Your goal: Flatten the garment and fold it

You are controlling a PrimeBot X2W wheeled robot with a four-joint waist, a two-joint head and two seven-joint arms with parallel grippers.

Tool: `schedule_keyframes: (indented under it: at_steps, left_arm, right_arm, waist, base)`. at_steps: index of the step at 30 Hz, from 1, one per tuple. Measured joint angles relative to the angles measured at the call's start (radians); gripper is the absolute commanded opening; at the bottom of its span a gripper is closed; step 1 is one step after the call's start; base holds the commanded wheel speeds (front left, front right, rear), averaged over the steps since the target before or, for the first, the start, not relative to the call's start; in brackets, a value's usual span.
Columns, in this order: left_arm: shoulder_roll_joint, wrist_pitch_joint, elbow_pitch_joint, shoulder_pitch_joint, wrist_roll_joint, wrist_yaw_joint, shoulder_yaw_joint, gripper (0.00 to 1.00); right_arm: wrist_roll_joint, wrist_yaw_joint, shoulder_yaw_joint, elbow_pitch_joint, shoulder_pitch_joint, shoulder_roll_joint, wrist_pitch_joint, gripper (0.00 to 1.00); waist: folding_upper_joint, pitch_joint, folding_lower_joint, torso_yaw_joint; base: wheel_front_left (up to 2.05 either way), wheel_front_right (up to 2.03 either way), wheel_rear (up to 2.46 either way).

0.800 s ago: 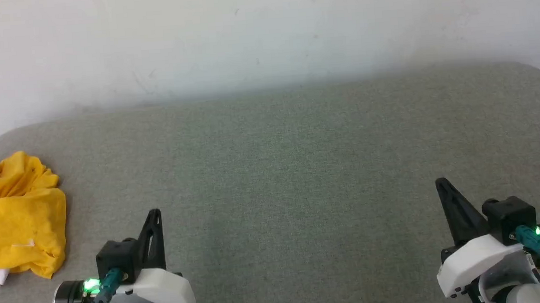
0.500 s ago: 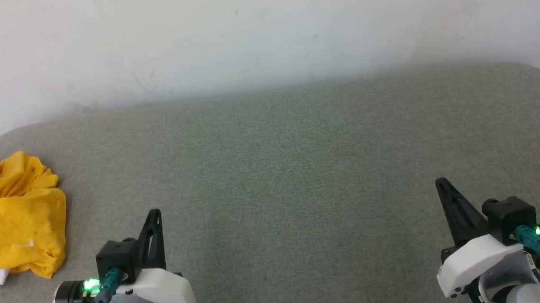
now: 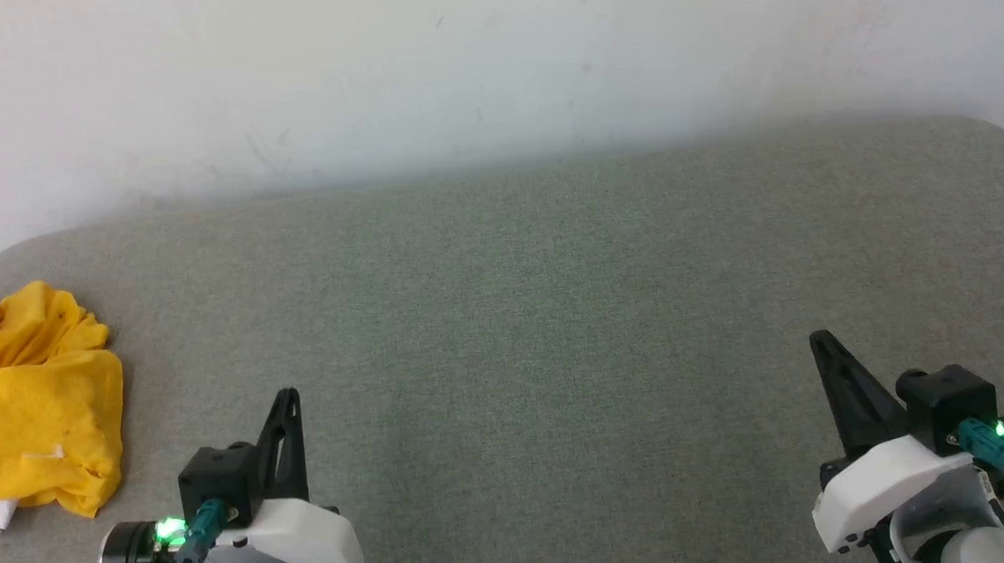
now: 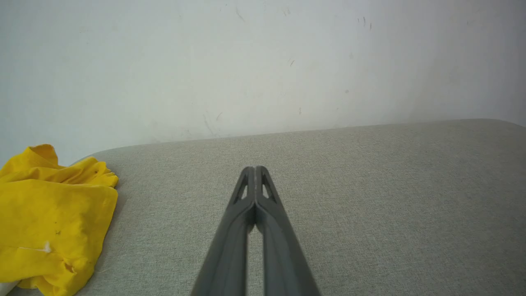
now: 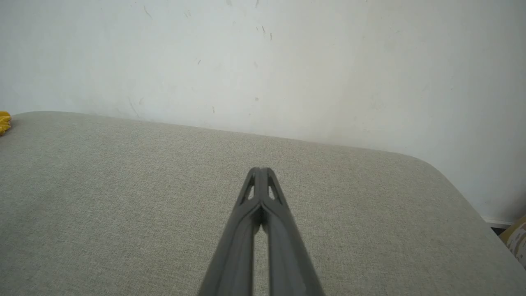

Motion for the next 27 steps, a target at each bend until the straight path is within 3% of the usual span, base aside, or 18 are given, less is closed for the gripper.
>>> schedule_keyframes:
  at_steps: [5, 6, 27]
  left_arm:
    - [0.000, 0.000, 0.000, 0.000, 0.000, 0.000, 0.000, 0.00]
    - [0.000, 0.000, 0.000, 0.000, 0.000, 0.000, 0.000, 1.00]
    - [0.001, -0.028, 0.005, 0.004, -0.031, 0.004, -0.002, 1.00]
  right_arm:
    - [0.000, 0.000, 0.000, 0.000, 0.000, 0.000, 0.000, 0.00]
    - [0.000, 0.000, 0.000, 0.000, 0.000, 0.000, 0.000, 1.00]
    - [0.020, 0.000, -0.037, 0.017, 0.004, -0.001, -0.027, 1.00]
  waist:
    - [0.0000, 0.000, 0.0000, 0.000]
    - [0.0000, 0.000, 0.0000, 0.000]
    - [0.0000, -0.002, 0.0000, 0.001]
  base:
    - [0.00, 0.00, 0.00]
    - [0.00, 0.00, 0.00]
    - [0.00, 0.00, 0.00]
